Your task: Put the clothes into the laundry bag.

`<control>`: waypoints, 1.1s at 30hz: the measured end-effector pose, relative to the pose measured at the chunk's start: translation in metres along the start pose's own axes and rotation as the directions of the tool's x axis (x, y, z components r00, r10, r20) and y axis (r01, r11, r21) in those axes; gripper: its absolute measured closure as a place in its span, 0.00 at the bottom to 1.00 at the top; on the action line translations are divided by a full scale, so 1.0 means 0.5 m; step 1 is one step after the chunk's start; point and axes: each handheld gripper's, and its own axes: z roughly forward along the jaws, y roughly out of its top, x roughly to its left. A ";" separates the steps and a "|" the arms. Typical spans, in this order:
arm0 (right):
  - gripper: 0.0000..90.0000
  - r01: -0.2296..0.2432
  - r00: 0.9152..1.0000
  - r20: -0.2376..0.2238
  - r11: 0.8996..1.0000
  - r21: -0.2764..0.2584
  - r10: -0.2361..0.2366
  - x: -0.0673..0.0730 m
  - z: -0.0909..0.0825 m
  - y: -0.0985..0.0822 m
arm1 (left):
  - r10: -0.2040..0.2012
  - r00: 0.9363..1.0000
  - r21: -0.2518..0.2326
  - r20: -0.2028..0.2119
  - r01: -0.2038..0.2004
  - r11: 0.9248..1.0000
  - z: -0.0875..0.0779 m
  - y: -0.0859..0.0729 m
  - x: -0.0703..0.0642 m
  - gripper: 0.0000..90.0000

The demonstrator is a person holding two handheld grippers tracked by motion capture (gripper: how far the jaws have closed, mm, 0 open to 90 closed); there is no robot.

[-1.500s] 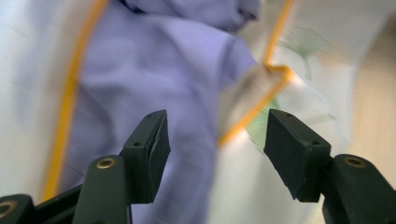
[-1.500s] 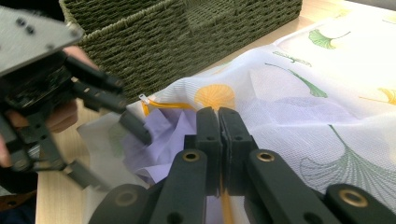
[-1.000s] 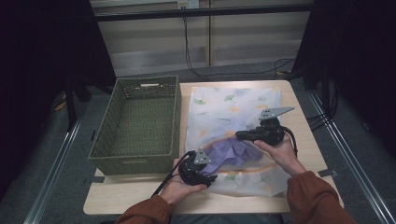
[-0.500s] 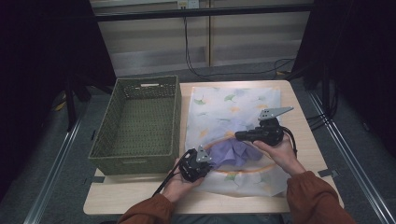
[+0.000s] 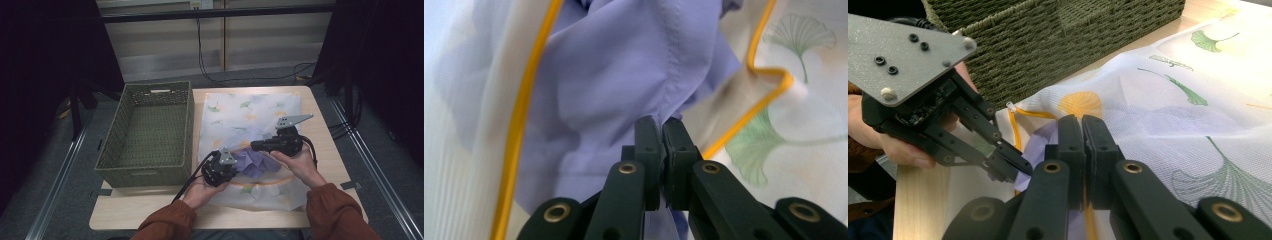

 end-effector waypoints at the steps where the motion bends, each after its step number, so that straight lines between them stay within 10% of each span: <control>1: 0.98 -0.003 1.000 -0.001 1.000 -0.003 0.003 0.000 0.000 0.000 | -0.004 1.000 -0.003 -0.003 0.004 1.000 0.005 0.005 0.001 0.97; 12: 0.98 -0.008 1.000 0.001 1.000 0.002 0.008 -0.004 -0.003 -0.002 | -0.040 0.998 -0.023 0.044 0.041 0.999 0.064 0.003 0.003 0.91; 21: 0.98 -0.008 1.000 -0.004 1.000 0.015 0.008 -0.005 0.001 -0.003 | -0.025 0.994 -0.006 0.108 0.026 1.000 0.076 0.000 0.002 0.57; 24: 0.98 -0.008 1.000 -0.002 1.000 0.021 0.008 -0.006 0.001 -0.004 | -0.099 0.988 -0.035 0.122 0.104 0.994 0.087 -0.002 0.007 0.48; 28: 0.98 -0.013 1.000 -0.004 1.000 0.023 0.013 -0.007 0.002 -0.005 | -0.096 0.993 -0.046 0.070 0.099 0.994 0.092 0.001 0.003 0.52; 33: 0.98 -0.010 1.000 -0.009 0.999 0.032 0.011 -0.007 0.006 -0.006 | -0.071 0.997 -0.025 -0.018 0.070 0.997 0.090 0.004 0.011 0.85</control>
